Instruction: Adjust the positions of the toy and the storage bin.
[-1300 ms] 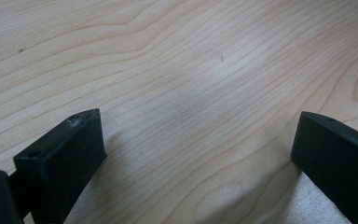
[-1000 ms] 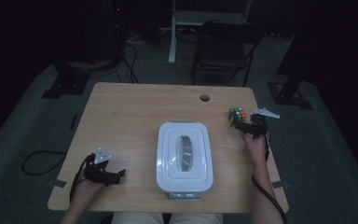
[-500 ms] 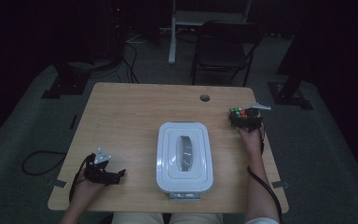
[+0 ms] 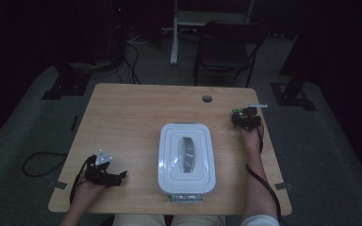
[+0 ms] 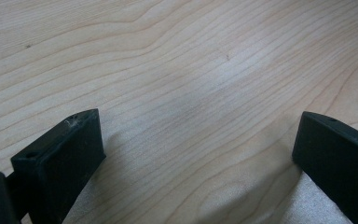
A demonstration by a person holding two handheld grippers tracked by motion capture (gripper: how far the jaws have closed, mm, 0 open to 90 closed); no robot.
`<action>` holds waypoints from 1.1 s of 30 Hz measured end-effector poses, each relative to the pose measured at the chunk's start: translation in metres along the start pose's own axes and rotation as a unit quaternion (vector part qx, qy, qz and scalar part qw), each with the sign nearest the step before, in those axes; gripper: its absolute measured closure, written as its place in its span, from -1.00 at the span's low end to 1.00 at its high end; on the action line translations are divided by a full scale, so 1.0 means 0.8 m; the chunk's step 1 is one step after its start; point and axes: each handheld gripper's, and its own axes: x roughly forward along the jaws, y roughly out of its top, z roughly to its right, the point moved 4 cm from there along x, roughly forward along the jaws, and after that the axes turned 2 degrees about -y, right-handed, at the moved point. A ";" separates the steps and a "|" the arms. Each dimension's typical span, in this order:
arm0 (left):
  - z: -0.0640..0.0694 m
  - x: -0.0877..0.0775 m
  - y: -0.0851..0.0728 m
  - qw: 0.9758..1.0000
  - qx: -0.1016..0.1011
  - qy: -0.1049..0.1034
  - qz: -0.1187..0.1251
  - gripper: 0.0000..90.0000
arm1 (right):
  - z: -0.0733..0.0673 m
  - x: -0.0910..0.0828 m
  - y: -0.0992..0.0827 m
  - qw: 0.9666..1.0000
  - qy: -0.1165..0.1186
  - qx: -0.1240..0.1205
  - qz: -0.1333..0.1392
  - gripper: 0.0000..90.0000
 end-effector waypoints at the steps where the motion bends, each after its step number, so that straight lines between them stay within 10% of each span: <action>1: 0.000 0.000 0.000 1.000 0.000 -0.001 0.000 -0.94 | -0.001 -0.001 0.000 1.000 -0.001 -0.001 0.000 -0.25; 33: 0.002 0.001 0.001 1.000 -0.004 0.003 0.001 -0.94 | -0.023 -0.131 -0.065 0.998 0.042 -0.048 0.027 -0.25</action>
